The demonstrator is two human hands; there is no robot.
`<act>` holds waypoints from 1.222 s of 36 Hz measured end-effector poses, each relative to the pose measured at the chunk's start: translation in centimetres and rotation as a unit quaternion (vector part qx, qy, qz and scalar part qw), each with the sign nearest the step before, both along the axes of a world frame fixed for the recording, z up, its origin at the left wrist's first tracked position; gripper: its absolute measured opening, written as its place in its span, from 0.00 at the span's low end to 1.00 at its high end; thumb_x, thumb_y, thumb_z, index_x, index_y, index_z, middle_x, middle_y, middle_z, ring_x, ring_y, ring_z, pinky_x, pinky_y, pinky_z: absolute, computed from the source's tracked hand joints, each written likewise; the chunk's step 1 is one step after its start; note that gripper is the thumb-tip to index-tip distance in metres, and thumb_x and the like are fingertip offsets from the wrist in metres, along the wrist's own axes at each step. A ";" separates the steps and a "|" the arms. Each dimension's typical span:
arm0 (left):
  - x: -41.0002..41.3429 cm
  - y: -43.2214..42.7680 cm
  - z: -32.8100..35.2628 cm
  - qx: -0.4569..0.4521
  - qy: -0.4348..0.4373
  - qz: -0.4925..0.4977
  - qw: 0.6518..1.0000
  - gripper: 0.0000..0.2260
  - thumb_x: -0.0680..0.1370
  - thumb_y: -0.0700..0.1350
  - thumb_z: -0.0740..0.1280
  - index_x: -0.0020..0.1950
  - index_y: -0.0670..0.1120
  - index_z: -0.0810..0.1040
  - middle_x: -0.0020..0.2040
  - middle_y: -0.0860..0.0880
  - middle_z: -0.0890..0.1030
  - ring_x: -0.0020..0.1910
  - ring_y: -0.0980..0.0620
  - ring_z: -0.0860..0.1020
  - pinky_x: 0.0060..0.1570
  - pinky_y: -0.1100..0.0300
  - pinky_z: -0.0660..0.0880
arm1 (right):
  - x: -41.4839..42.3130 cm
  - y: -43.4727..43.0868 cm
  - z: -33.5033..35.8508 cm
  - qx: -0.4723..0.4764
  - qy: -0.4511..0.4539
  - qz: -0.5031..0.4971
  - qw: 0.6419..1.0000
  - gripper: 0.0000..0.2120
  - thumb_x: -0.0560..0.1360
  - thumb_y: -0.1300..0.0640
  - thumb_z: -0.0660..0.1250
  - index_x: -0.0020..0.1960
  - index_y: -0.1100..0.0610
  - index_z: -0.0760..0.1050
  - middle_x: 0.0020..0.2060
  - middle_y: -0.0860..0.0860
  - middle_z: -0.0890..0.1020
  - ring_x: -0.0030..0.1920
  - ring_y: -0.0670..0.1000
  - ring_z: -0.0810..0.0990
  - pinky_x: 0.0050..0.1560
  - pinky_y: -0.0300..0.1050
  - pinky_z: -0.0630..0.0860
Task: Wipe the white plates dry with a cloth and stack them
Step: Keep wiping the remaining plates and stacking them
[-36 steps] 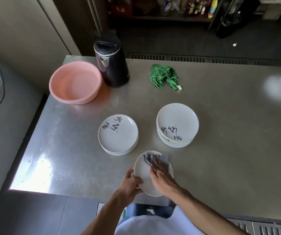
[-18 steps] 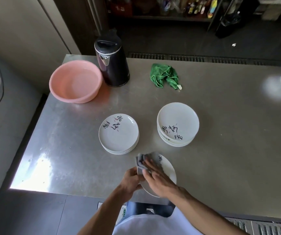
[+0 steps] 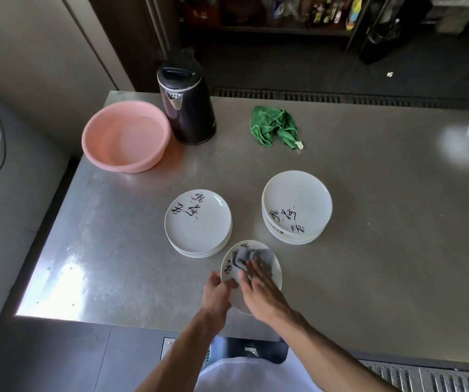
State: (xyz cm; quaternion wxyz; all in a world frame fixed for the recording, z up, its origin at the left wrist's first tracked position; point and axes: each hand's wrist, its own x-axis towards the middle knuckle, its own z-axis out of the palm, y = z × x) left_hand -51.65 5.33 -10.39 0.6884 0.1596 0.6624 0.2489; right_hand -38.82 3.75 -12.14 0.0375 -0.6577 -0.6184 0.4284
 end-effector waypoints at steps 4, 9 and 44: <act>0.1 -0.3 0.7 0.037 -0.033 -0.062 0.997 0.08 0.68 0.40 0.69 0.46 0.43 0.84 0.45 0.39 0.86 0.44 0.44 0.84 0.43 0.53 0.82 | 0.6 -0.6 0.2 -0.011 0.080 0.008 0.997 0.26 0.86 0.45 0.47 0.81 0.50 0.51 0.81 0.45 0.49 0.79 0.43 0.41 0.78 0.42 0.37; -0.3 -1.0 0.2 0.034 -0.064 -0.068 0.995 0.26 0.62 0.32 0.68 0.60 0.42 0.78 0.52 0.37 0.84 0.48 0.40 0.83 0.49 0.44 0.84 | 1.5 0.5 -0.4 -0.042 -0.045 0.019 0.998 0.27 0.86 0.45 0.43 0.81 0.56 0.49 0.81 0.49 0.47 0.80 0.49 0.42 0.79 0.50 0.39; 1.4 3.2 3.0 0.069 -0.064 -0.096 0.991 0.20 0.83 0.59 0.61 0.67 0.47 0.72 0.53 0.40 0.77 0.48 0.44 0.80 0.53 0.47 0.83 | 7.8 -0.1 6.2 0.198 0.042 -0.118 0.972 0.11 0.75 0.51 0.72 0.51 0.57 0.83 0.40 0.50 0.86 0.36 0.41 0.78 0.39 0.27 0.71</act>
